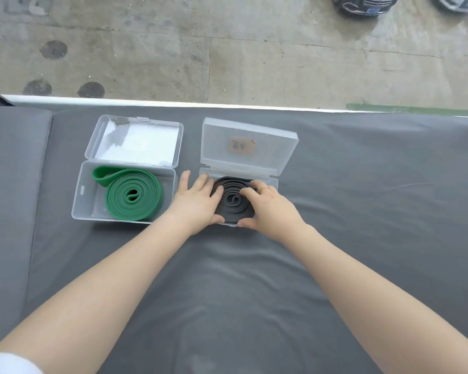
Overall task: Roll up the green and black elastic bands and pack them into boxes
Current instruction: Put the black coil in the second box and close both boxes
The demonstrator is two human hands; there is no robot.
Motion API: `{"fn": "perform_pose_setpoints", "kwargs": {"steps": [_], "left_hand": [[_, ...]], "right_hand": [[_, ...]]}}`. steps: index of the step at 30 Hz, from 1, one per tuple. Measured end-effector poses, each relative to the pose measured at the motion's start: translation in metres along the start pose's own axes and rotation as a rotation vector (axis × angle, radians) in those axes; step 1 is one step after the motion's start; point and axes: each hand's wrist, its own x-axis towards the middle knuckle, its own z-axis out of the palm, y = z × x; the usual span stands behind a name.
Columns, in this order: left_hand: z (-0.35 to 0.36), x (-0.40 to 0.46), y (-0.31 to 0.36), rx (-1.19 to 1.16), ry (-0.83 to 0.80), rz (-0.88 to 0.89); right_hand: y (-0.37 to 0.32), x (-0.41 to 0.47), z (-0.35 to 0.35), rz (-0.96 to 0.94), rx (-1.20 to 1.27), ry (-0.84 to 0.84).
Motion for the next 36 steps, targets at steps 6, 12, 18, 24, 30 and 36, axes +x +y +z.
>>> {"fn": "perform_pose_setpoints", "kwargs": {"steps": [6, 12, 18, 24, 30, 36], "left_hand": [[-0.006, -0.028, 0.012, -0.153, 0.088, -0.068], [-0.024, -0.061, 0.015, -0.486, 0.433, -0.144], [-0.063, -0.051, 0.028, -1.389, 0.670, -0.378], [-0.050, -0.050, 0.050, -1.618, 0.576, -0.577], [0.003, -0.041, 0.060, -1.599, 0.426, -0.781], [0.023, -0.035, 0.060, -1.549, 0.562, -0.795]], "right_hand": [[-0.004, -0.017, -0.004, -0.160, -0.002, 0.219], [0.007, 0.003, -0.058, -0.133, -0.038, 0.742], [0.019, 0.006, -0.072, 0.058, 0.233, 0.499], [0.023, -0.042, -0.018, -0.025, 0.501, 0.439], [0.021, -0.046, 0.032, 0.421, 1.354, 0.019], [0.030, -0.032, 0.035, 0.289, 1.308, 0.182]]}}
